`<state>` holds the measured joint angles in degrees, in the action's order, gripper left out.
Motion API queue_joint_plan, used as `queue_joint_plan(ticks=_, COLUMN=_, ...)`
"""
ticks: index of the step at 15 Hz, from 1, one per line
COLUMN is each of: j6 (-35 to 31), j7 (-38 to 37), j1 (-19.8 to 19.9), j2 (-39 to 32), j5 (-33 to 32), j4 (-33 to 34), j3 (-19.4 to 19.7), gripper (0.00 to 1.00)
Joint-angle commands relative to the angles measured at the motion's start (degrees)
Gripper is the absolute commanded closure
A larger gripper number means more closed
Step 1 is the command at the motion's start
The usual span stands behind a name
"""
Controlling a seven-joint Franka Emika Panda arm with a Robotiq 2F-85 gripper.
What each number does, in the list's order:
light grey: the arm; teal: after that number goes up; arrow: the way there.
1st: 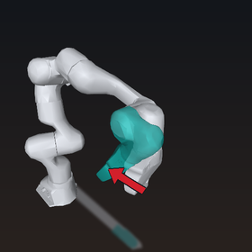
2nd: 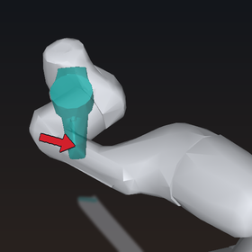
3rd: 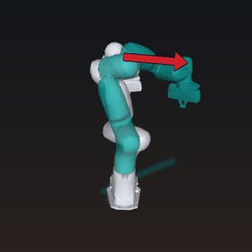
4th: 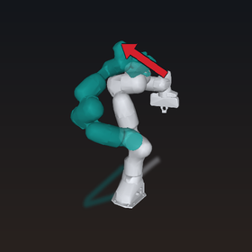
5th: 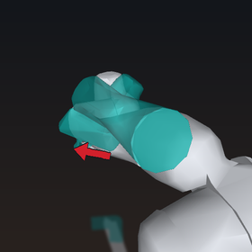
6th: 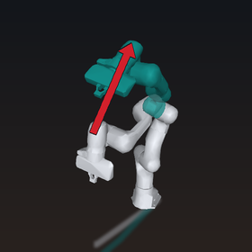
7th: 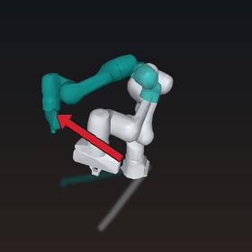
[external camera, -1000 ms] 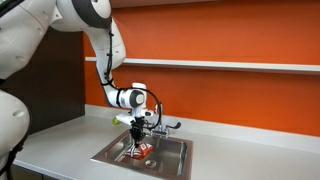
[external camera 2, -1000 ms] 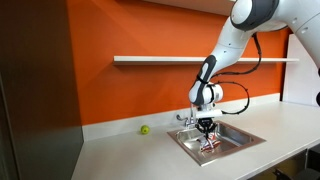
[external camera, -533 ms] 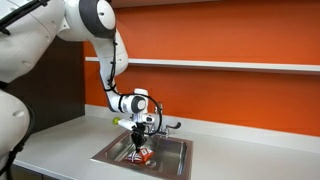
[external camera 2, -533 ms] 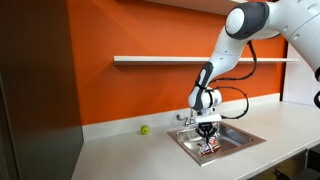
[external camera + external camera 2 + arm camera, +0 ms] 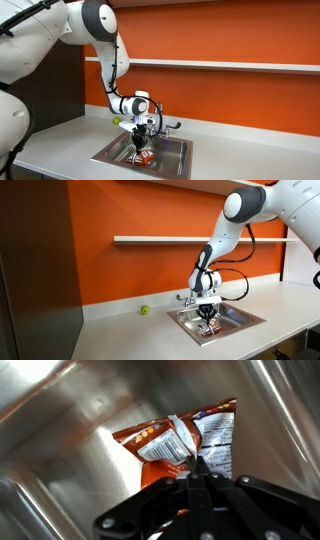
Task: Put the brown packet into the sink
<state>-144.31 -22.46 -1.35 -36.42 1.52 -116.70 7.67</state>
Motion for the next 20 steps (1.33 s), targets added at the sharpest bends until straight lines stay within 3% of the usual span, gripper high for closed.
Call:
queue_joint_plan(ticks=1, j6=0.23, j7=0.17, j1=0.16, j2=-0.46, j5=1.09, j4=0.87, j3=0.21, gripper=1.0)
queue_joint_plan(ticks=11, j6=0.22, j7=0.05, j1=0.09, j2=-0.69, j5=1.43, j4=0.51, j3=0.4, gripper=1.0)
queue_joint_plan(ticks=12, j6=0.28, j7=0.03, j1=0.08, j2=-0.66, j5=1.46, j4=0.5, j3=0.44, gripper=0.76)
queue_joint_plan(ticks=15, j6=0.31, j7=-0.06, j1=0.06, j2=-0.54, j5=1.62, j4=0.44, j3=0.51, gripper=0.6)
queue_joint_plan(ticks=20, j6=0.76, j7=-0.32, j1=-0.33, j2=0.29, j5=1.31, j4=0.16, j3=0.81, gripper=0.2)
